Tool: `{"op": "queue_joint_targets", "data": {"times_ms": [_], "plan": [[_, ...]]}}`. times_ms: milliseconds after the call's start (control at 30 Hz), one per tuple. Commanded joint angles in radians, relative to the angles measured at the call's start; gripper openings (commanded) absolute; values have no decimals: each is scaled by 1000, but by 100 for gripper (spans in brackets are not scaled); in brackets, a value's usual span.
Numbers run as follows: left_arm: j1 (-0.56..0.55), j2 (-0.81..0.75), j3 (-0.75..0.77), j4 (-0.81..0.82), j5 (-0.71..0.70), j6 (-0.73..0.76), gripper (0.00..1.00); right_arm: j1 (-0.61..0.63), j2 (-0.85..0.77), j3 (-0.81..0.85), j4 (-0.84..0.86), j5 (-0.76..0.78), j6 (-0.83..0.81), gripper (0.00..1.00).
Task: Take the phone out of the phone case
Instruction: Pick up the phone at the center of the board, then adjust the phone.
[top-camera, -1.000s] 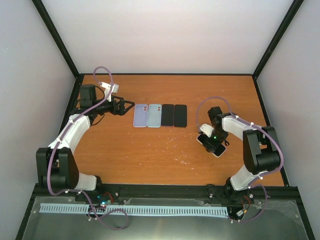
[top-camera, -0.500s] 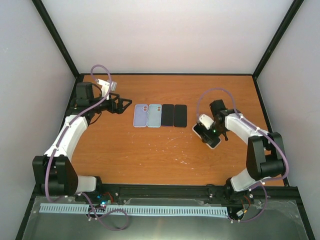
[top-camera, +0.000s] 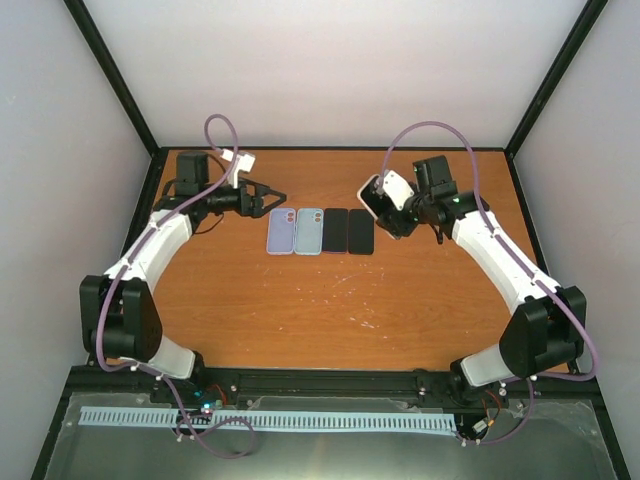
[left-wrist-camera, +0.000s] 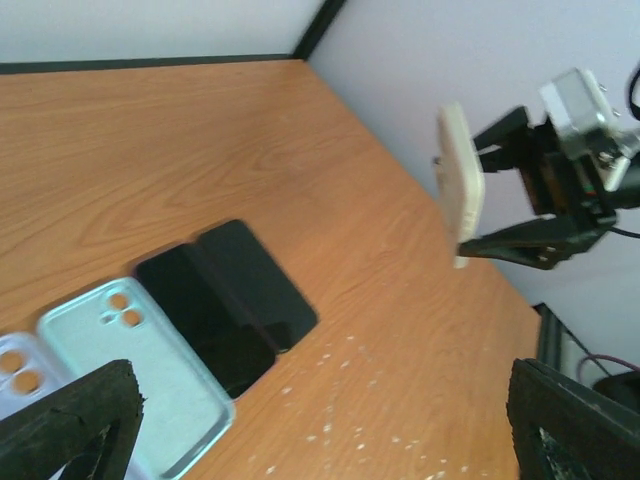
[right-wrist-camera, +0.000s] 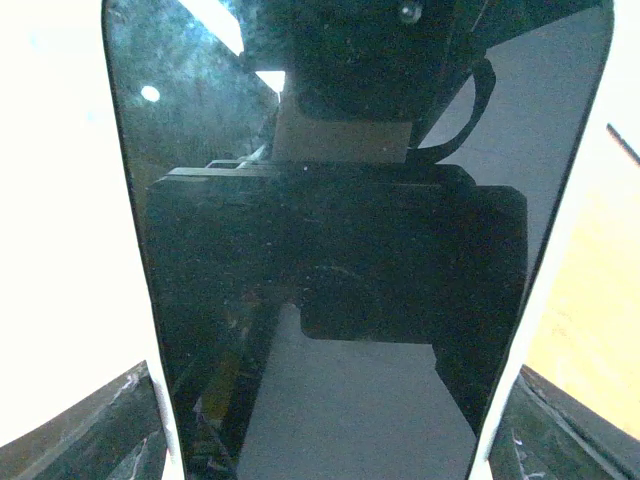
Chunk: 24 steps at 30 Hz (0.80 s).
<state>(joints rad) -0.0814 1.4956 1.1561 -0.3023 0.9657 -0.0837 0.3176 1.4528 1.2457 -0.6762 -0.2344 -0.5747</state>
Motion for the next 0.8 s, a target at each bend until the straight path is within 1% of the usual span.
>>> {"op": "queue_joint_targets", "data": {"times_ms": [0,67,200,267,367,500,767], "plan": [[-89,-4,49,151,36,-182,98,54,-3,77,77,31,74,52],[-124,12,50,196,37,-232,97,79,-12,77,102,39,99,52],[-172,33,57,201,29,-256,96,148,-22,54,153,97,155,51],[-187,36,57,215,41,-279,96,168,-29,48,159,96,194,51],[-214,20,53,235,50,-285,96,209,-50,18,187,110,222,51],[-255,22,53,235,7,-291,95,252,-74,-5,207,131,227,51],[-297,80,67,275,-37,-353,85,303,-90,-28,241,218,227,49]]}}
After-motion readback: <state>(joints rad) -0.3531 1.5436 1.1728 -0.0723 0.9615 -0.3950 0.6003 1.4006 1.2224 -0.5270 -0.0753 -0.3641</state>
